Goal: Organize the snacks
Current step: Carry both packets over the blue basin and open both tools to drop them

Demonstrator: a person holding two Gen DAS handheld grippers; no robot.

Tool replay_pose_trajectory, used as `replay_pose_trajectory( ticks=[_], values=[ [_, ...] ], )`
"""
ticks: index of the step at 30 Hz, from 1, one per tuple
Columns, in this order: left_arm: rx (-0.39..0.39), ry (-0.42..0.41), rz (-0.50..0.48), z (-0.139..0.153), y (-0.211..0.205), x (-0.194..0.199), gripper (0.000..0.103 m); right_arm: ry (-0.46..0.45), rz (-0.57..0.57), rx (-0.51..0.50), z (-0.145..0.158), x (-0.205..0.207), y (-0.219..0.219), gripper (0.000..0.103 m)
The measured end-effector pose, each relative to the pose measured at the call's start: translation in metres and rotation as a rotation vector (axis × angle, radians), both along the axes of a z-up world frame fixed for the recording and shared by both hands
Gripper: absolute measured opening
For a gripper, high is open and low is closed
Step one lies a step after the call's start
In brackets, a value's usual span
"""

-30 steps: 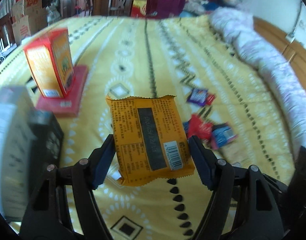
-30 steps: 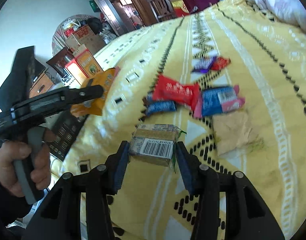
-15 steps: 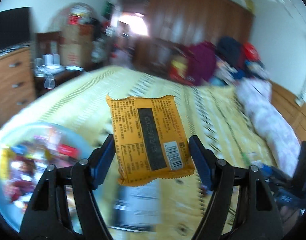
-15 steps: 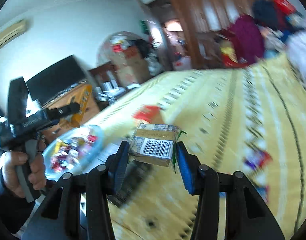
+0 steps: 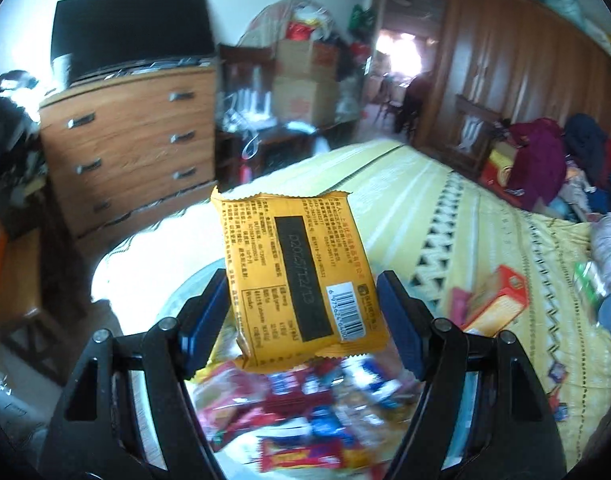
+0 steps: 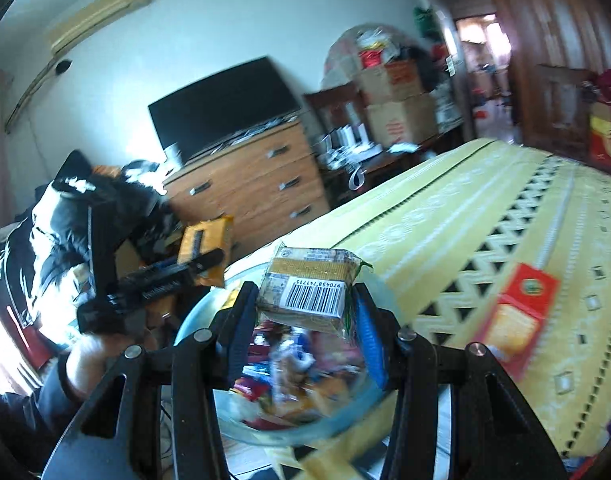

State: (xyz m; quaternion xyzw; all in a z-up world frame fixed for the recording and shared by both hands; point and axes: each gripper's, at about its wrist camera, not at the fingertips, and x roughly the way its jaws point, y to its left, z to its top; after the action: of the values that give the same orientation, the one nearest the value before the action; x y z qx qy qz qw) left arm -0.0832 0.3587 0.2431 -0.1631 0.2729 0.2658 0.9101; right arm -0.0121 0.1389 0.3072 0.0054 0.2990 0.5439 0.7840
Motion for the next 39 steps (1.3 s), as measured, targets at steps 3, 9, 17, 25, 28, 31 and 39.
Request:
replay_pose_trajectory(
  ticks=[3,9,17,25,28,31,39],
  values=[
    [-0.019,0.010,0.013,-0.010,0.012,-0.009,0.075,0.026,0.032,-0.025,-0.010,-0.003,0.035,0.051],
    [-0.054,0.013,0.009,-0.020,0.023,-0.016,0.075,0.050,0.046,-0.075,-0.033,0.003,0.067,0.051],
    [-0.060,0.013,-0.002,-0.022,0.028,-0.019,0.075,0.063,0.046,-0.088,-0.042,0.010,0.068,0.051],
    [-0.066,0.019,-0.004,-0.024,0.037,-0.022,0.074,0.072,0.051,-0.094,-0.041,0.006,0.072,0.052],
    [-0.080,0.023,-0.013,-0.025,0.041,-0.021,0.048,0.073,0.054,-0.094,-0.041,0.007,0.073,0.052],
    [-0.085,0.026,-0.013,-0.027,0.045,-0.021,0.048,0.074,0.057,-0.096,-0.042,0.006,0.075,0.052],
    [-0.093,0.035,0.004,-0.030,0.049,-0.022,0.064,0.092,0.060,-0.089,-0.047,0.006,0.077,0.057]
  ],
)
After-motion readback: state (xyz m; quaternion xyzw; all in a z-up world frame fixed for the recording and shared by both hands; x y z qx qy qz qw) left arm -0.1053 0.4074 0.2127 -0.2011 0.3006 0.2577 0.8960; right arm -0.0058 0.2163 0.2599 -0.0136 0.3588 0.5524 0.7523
